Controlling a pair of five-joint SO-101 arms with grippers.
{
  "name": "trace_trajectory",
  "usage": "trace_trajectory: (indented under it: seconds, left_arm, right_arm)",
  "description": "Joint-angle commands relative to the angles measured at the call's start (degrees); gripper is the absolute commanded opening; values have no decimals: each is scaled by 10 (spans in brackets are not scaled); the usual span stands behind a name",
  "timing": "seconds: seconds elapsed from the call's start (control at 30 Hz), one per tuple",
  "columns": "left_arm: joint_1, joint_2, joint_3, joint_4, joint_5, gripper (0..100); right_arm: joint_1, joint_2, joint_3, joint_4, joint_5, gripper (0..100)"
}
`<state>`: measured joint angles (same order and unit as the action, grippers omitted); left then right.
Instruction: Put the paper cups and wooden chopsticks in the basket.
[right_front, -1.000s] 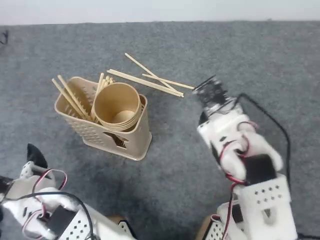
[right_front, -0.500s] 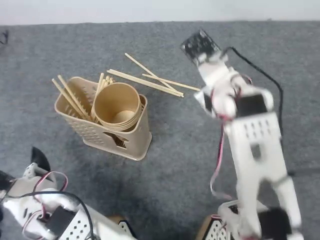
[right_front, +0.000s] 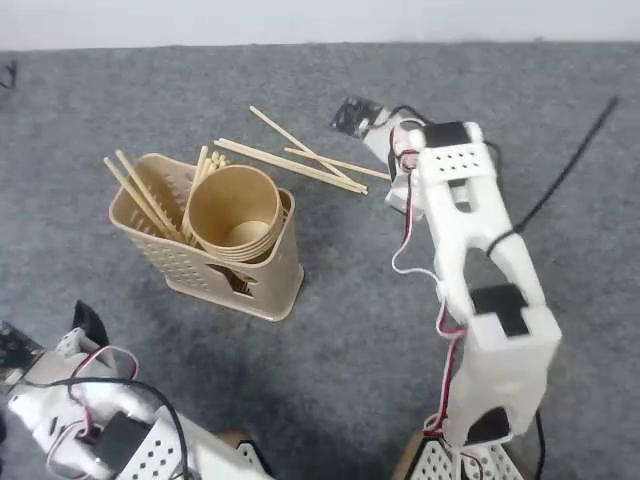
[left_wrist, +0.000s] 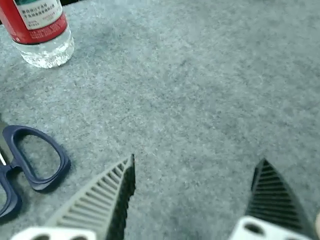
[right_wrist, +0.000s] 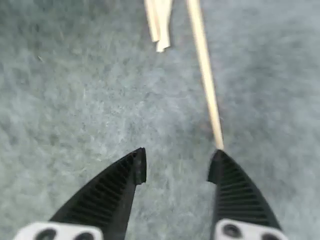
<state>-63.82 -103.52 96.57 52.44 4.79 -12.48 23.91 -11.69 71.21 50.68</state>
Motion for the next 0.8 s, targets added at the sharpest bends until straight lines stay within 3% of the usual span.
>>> trace_trajectory:
  seconds: [0.0, 0.27, 0.47, 0.67, 0.77]
  left_arm:
    - [0, -7, -2, 4, -11, 345]
    - [0, -7, -2, 4, -12, 345]
    - [0, -7, -2, 4, -12, 345]
    - [0, -7, -2, 4, -12, 345]
    - [0, -7, -2, 4, -12, 345]
  right_arm:
    - [18, 40, -71, -20, 25, 101]
    - [32, 163, -218, -18, 25, 170]
    - [46, 261, -319, -15, 25, 169]
    - [38, 331, -420, 65, 43, 168]
    - [39, 359, -476, 92, 46, 100]
